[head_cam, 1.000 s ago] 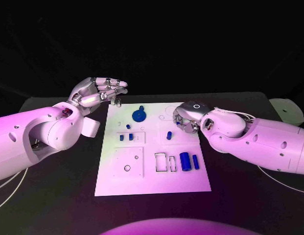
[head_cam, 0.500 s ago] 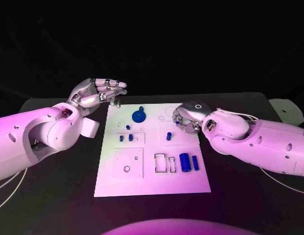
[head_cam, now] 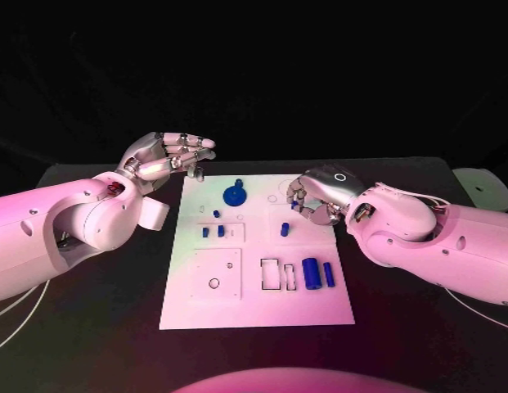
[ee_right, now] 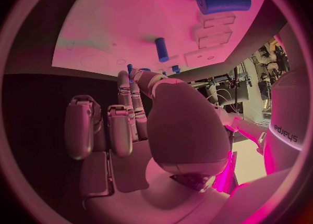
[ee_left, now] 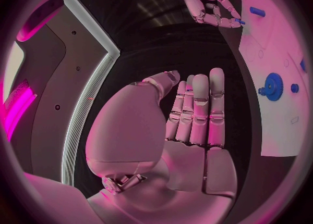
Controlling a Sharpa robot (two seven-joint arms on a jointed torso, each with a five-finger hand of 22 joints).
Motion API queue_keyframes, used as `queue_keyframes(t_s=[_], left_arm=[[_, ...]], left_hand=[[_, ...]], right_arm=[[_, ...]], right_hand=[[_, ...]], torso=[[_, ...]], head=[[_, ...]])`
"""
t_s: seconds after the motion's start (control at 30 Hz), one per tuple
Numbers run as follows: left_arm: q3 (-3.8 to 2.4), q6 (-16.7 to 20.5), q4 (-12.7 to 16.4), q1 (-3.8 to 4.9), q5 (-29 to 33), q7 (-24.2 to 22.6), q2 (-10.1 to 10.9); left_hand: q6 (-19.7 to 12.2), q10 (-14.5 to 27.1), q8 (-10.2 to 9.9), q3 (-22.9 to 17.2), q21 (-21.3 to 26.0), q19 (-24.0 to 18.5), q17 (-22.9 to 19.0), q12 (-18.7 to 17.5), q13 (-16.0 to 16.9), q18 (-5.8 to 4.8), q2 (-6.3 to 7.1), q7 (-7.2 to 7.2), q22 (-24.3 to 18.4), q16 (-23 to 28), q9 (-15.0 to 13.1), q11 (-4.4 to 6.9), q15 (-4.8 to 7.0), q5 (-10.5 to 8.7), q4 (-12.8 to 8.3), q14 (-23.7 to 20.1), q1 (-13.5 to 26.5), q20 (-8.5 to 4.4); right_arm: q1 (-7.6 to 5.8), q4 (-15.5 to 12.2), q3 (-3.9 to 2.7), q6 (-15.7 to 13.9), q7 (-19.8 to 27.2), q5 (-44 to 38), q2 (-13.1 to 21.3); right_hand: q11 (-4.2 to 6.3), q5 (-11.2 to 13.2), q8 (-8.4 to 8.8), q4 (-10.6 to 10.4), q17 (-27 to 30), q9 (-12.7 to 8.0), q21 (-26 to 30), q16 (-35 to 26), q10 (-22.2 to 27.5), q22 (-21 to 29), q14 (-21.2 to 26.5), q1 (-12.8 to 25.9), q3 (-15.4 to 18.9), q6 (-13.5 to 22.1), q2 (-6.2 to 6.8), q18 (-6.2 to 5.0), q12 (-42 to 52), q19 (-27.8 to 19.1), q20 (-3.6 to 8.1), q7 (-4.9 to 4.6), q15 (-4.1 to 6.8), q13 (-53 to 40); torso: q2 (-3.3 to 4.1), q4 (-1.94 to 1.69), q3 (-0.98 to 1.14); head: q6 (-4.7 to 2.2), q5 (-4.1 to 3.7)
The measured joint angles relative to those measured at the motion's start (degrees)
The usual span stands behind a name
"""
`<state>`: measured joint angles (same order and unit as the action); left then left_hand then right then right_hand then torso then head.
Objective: Assemble the parts on the task board
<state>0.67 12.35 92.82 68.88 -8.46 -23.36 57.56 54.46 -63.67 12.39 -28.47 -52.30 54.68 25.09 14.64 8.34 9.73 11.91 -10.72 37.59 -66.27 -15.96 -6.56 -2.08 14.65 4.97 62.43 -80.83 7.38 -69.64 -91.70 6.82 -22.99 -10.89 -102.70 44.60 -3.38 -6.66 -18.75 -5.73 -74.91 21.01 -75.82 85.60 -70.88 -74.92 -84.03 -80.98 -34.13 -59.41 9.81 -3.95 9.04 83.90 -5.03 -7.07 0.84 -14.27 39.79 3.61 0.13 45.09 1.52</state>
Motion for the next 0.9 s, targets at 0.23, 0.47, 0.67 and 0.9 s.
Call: queue_keyframes(t_s=[0.23,0.47,0.67,0.9], left_arm=[[0.0,-0.05,-0.45,0.0,0.0,0.09,-0.33],[0.04,-0.08,-1.38,-0.01,0.04,0.13,-1.42],[0.18,-0.05,-2.0,-0.01,0.1,0.19,-2.52],[0.27,0.12,-2.66,-0.01,0.18,0.4,-4.15]], left_hand=[[0.0,0.0,0.0,0.0,0.0,0.0,0.0,0.0,0.0,0.0,0.0,0.0,0.0,0.0,0.05,0.0,0.0,0.0,0.0,0.0,0.0,0.0],[0.0,0.0,0.0,0.0,0.0,0.0,-0.04,0.0,0.0,0.0,0.0,0.0,0.0,0.0,0.05,0.0,0.0,0.0,0.0,0.0,0.0,0.0],[0.0,-0.01,0.0,0.0,0.22,0.0,-0.04,0.0,0.0,0.0,0.0,0.0,-0.06,0.0,0.05,0.0,0.0,0.0,0.0,0.0,0.0,0.0],[0.0,-0.01,0.0,0.0,0.22,0.0,-0.04,0.0,0.05,0.0,0.0,0.0,-0.05,0.0,0.04,0.0,0.0,0.0,0.0,0.0,0.0,0.0]], right_arm=[[0.26,-5.41,-0.12,-2.12,0.43,0.68,0.1],[1.43,-7.33,0.0,-3.3,1.08,1.55,-3.12],[3.28,-6.48,0.4,-3.52,1.64,2.11,-5.9],[5.88,-3.78,0.93,-3.38,2.29,2.76,-8.9]], right_hand=[[-0.04,0.01,0.06,0.0,0.0,0.07,0.0,0.0,0.0,0.01,0.0,0.0,0.0,0.0,0.0,0.0,0.0,0.0,0.0,0.0,0.0,0.02],[-0.06,-0.33,-0.09,0.0,0.0,0.15,-0.2,0.0,-0.01,0.01,0.0,0.08,0.0,0.01,0.09,0.0,-0.01,0.0,0.0,0.0,0.0,0.04],[-0.12,-0.34,-0.09,0.08,0.01,0.14,-0.19,0.0,-0.07,0.01,0.0,0.08,-0.08,0.01,0.09,0.0,-0.01,0.0,0.0,-0.01,0.0,0.06],[0.0,-0.34,-0.08,0.16,-0.03,0.16,-0.19,0.0,-0.38,-0.03,0.0,0.23,-0.16,0.04,0.24,0.0,-0.01,0.0,0.0,0.01,0.0,0.09]], torso=[[-0.04,-0.08,0.0],[-0.08,-0.15,-0.03],[-0.07,-0.19,-0.18],[0.05,-0.22,-0.21]], head=[[-0.13,1.63],[0.47,4.61],[0.95,6.44],[1.57,8.25]])
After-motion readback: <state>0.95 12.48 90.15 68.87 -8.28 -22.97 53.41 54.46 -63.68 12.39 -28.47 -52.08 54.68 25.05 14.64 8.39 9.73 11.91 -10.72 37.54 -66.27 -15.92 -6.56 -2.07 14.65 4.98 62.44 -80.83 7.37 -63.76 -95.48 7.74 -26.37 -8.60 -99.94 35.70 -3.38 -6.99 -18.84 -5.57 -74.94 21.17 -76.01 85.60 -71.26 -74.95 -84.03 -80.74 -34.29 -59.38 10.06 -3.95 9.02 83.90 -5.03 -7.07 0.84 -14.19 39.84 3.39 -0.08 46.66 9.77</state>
